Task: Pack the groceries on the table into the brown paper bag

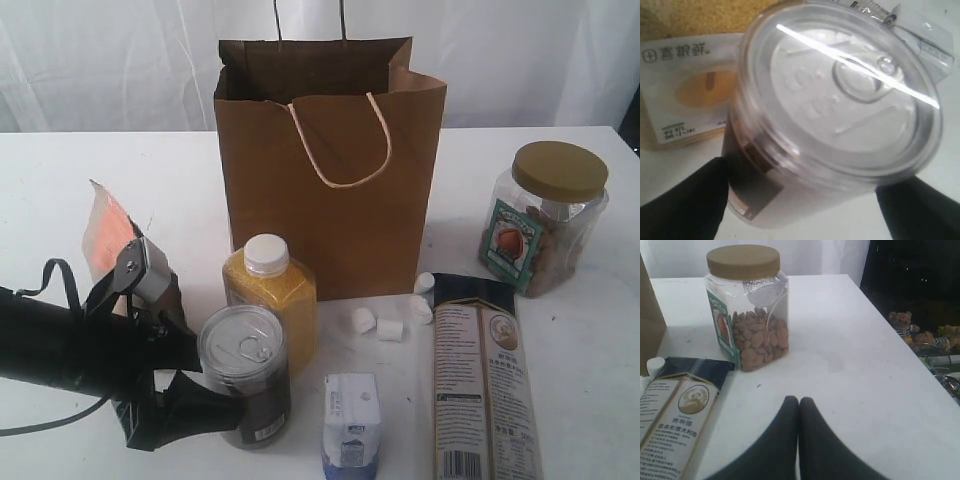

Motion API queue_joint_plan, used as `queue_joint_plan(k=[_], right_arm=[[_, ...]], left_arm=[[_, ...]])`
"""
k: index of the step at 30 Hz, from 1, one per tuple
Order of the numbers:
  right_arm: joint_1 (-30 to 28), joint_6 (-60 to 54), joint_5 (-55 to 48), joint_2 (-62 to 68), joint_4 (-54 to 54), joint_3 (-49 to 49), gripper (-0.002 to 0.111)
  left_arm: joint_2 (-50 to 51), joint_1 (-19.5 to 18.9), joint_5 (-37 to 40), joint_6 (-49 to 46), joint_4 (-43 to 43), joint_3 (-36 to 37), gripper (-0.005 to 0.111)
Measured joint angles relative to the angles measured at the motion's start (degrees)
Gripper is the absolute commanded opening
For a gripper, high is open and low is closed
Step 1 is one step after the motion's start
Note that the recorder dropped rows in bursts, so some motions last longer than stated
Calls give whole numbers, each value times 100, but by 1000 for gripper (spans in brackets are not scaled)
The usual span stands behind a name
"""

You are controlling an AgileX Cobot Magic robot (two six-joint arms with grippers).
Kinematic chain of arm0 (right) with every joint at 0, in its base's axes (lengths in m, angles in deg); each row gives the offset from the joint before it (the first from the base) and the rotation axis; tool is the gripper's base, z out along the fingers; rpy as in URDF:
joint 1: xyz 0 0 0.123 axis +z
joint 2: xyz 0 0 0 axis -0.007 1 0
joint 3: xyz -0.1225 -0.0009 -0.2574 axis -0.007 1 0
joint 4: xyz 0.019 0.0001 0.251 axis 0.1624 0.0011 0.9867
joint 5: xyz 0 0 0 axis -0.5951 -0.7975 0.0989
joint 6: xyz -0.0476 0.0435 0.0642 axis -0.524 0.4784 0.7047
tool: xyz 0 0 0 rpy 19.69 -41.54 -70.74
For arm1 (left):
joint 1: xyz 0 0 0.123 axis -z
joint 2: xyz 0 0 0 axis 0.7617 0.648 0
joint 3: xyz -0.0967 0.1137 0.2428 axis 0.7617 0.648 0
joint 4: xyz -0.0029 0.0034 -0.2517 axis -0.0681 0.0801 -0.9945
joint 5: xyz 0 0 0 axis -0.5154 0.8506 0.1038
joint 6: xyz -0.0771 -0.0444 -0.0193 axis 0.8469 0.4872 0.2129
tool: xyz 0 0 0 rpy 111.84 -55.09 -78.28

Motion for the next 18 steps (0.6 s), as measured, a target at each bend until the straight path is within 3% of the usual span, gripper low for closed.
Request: queue_joint_plan(k=[5,11,15,18], right_arm=[[0,0,0,0,0,0,0],[0,0,0,0,0,0,0],[0,0,0,0,0,0,0],[0,0,0,0,0,0,0]], left_arm=[[27,0,0,0,-29,0,73],[112,0,44,0,-122,0,28],[143,0,183,0,-162,0,9],[143,0,218,0,-69,0,2]])
